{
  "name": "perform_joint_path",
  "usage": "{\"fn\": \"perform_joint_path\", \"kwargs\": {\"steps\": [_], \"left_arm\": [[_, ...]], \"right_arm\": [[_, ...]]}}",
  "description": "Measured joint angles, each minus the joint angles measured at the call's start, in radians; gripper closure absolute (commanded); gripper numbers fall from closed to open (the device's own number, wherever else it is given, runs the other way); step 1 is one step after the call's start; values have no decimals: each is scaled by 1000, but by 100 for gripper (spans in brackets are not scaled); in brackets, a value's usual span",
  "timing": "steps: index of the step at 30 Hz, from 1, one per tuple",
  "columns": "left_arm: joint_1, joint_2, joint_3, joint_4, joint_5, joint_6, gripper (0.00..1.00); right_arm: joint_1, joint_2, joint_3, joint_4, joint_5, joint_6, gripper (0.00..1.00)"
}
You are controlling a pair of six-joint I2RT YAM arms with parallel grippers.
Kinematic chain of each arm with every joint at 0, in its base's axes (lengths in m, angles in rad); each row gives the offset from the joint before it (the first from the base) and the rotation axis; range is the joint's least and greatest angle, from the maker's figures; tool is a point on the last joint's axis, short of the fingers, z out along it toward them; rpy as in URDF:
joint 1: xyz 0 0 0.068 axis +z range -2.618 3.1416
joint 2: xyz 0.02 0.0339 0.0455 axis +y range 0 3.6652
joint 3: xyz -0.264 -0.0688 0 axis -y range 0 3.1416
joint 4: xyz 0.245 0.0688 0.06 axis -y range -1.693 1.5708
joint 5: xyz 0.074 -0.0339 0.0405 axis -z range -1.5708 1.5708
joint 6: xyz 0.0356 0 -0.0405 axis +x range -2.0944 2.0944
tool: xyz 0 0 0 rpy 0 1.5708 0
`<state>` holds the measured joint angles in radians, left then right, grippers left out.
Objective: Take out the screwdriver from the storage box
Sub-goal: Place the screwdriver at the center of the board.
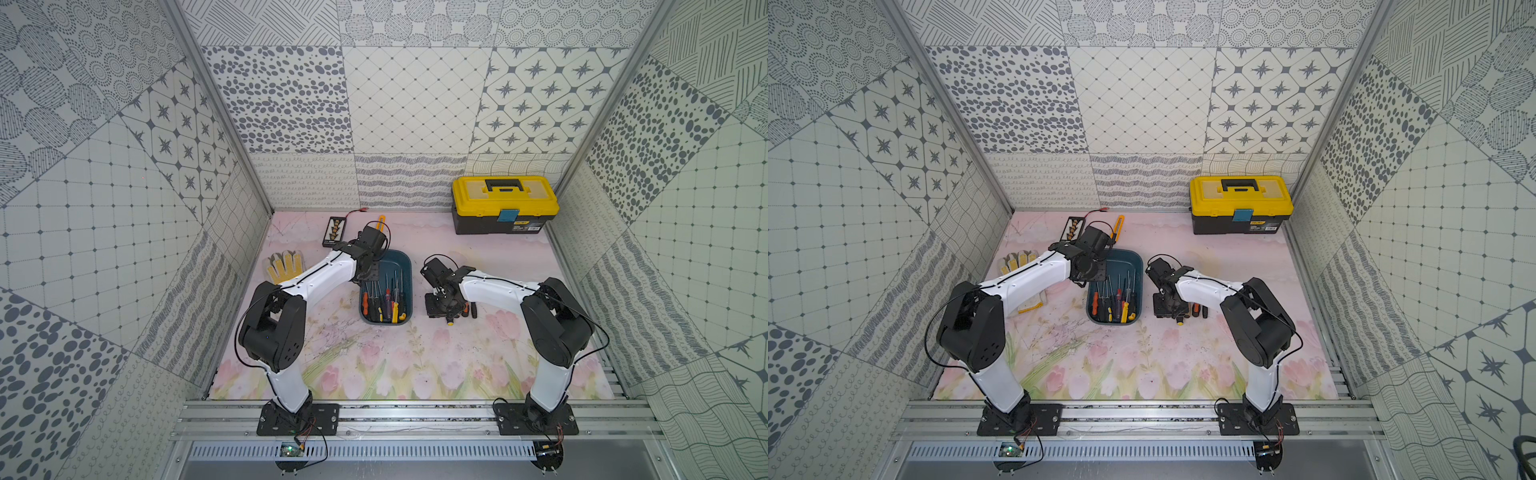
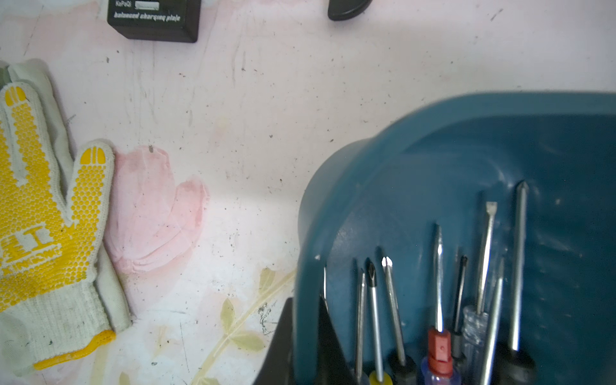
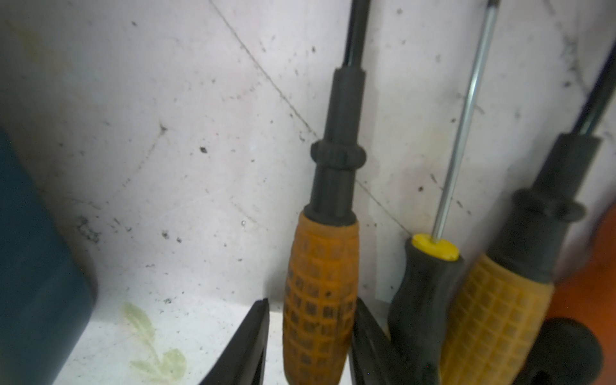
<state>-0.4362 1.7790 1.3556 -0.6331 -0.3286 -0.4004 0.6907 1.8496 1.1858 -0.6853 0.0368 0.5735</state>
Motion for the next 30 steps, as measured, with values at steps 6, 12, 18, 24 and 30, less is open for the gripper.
{"fn": "perform_joint_path", "kwargs": {"steps": [6, 12, 18, 24, 30], "left_arm": [[0, 0, 0, 0, 0, 0, 100], [0, 0, 0, 0, 0, 0, 100], [0, 0, 0, 0, 1, 0, 100], [0, 0, 0, 0, 2, 0, 100], [0, 0, 0, 0, 3, 0, 100]], "right_arm": [[0, -2, 1, 0, -1, -1, 55], [0, -41, 5, -8, -3, 3, 54], [0, -139, 11, 25, -19, 4, 51], [2, -203, 51, 84, -71, -6, 50], [27, -183, 121, 135, -152, -16, 50]]}}
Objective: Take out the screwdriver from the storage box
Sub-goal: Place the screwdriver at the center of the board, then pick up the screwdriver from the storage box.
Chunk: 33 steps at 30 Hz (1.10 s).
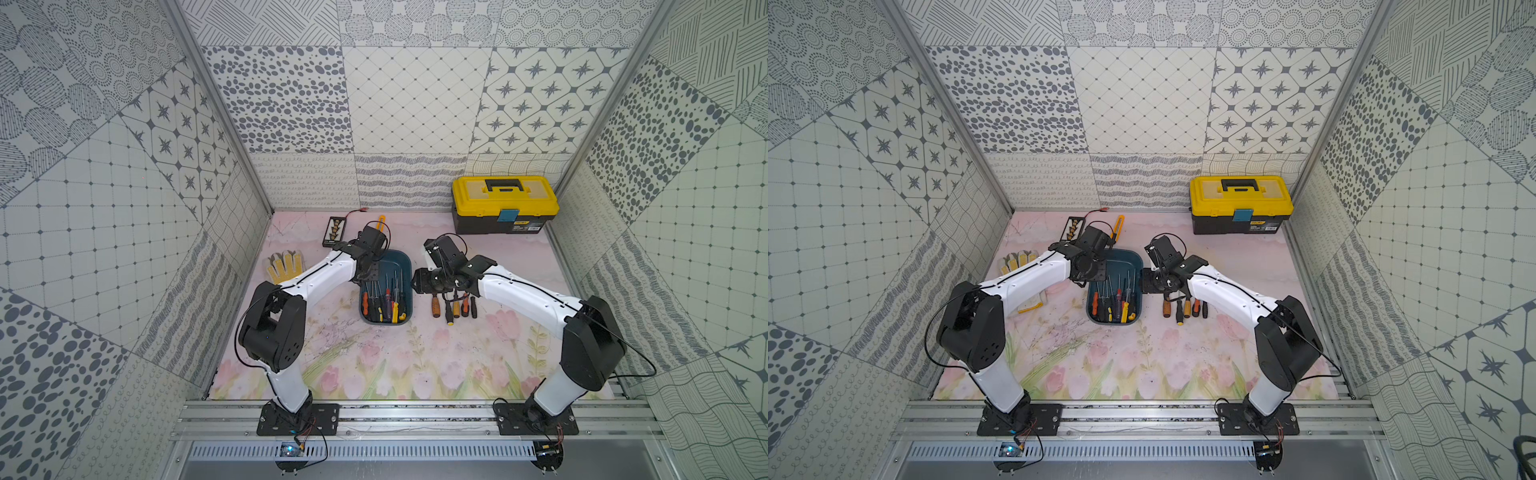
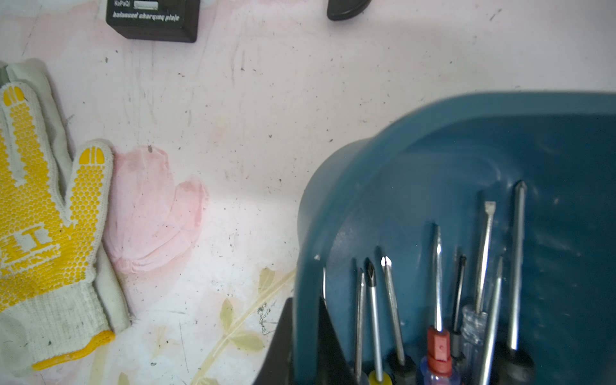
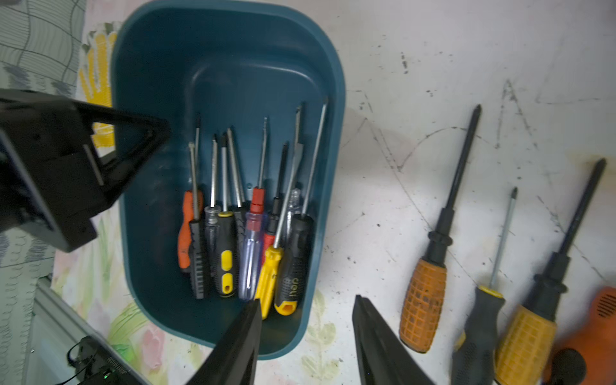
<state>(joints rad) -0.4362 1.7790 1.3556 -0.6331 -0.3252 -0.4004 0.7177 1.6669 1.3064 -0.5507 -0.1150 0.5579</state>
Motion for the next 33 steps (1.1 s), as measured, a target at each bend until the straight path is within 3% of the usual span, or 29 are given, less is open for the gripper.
{"fn": "perform_joint_path", "kwargs": {"steps": [8, 18, 33], "left_arm": [[0, 0, 0, 0, 1, 0, 100], [0, 0, 0, 0, 1, 0, 100], [0, -1, 0, 0, 3, 0, 100]], "right_arm": [[49, 125, 109, 76, -67, 14, 55], [65, 286, 136, 117, -109, 45, 64], [76, 417, 214, 125, -76, 81, 67]]}}
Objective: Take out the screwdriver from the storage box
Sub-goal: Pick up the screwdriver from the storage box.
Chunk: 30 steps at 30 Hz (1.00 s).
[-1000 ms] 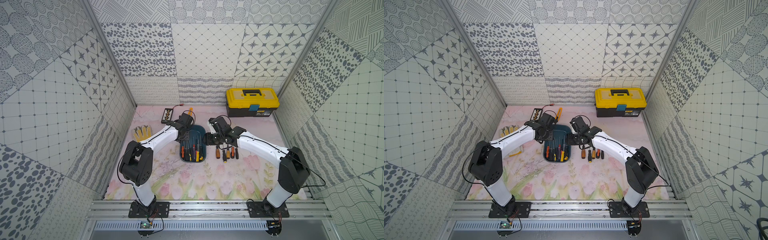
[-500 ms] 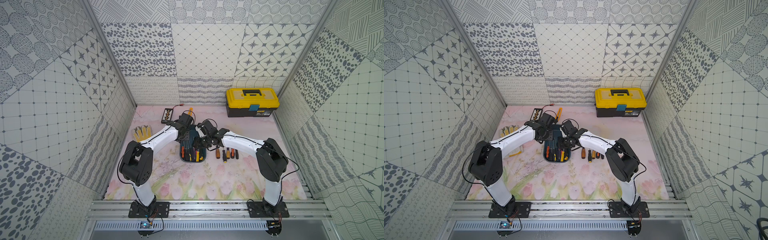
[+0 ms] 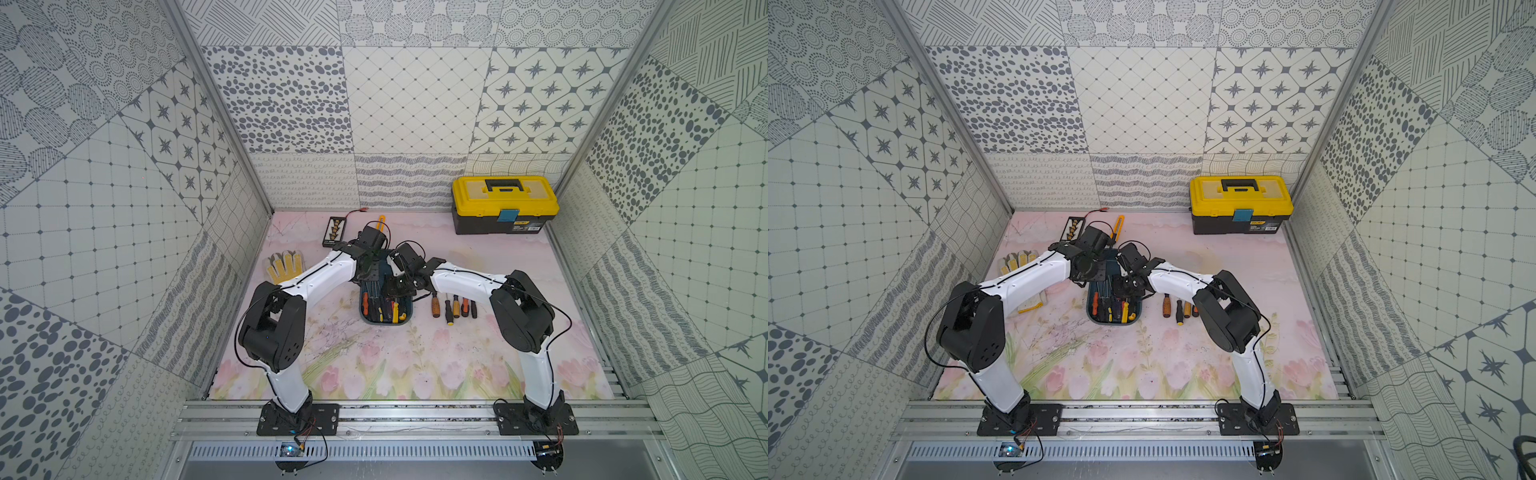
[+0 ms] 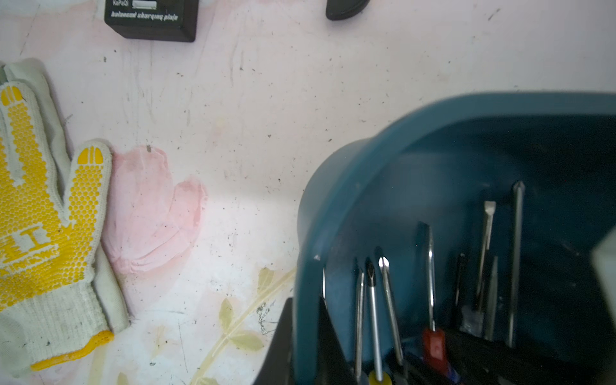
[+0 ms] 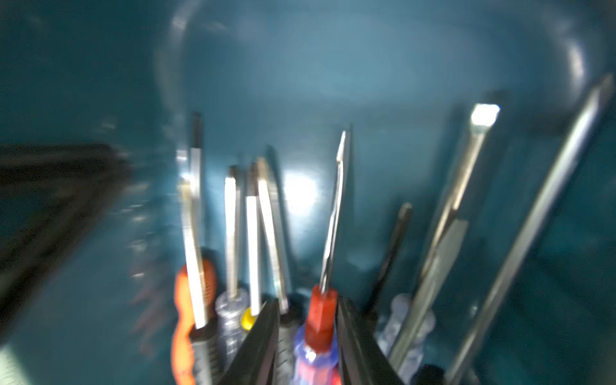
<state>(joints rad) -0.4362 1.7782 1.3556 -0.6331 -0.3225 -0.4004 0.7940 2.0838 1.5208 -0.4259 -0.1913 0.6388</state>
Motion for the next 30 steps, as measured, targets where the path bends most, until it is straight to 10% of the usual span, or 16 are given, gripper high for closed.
{"fn": "perform_joint_path", "kwargs": {"steps": [8, 30], "left_arm": [[0, 0, 0, 0, 3, 0, 100], [0, 0, 0, -8, 1, -8, 100]], "right_arm": [[14, 0, 9, -41, 78, 6, 85], [23, 20, 19, -58, 62, 24, 76]]}}
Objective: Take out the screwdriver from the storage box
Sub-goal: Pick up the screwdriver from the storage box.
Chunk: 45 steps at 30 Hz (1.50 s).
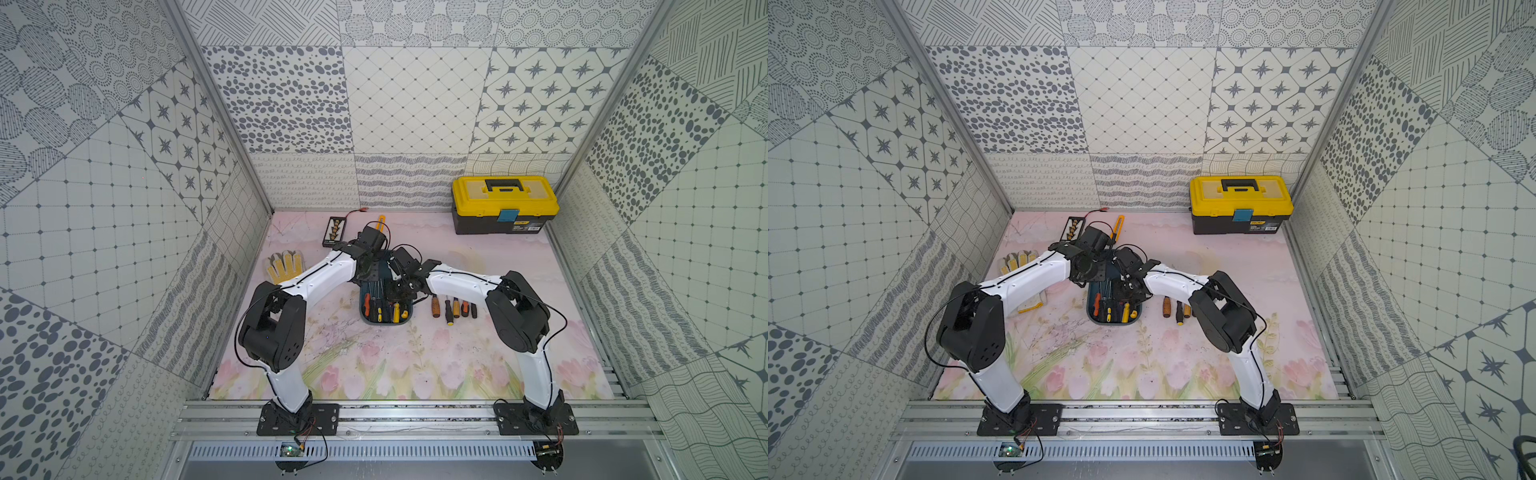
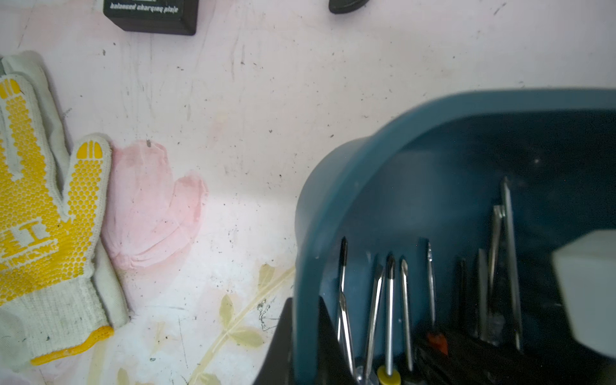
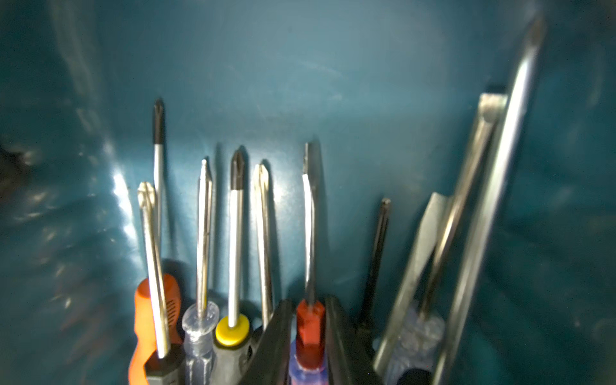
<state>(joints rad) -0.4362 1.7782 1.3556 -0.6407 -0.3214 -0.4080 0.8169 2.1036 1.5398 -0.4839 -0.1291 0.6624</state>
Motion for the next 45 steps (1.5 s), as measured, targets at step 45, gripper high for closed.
{"fn": "perform_joint_path", "kwargs": {"steps": [45], "left_arm": [[1, 1, 5, -5, -5, -8, 100]], "right_arm": [[6, -263, -130, 151, 33, -17, 100]]}}
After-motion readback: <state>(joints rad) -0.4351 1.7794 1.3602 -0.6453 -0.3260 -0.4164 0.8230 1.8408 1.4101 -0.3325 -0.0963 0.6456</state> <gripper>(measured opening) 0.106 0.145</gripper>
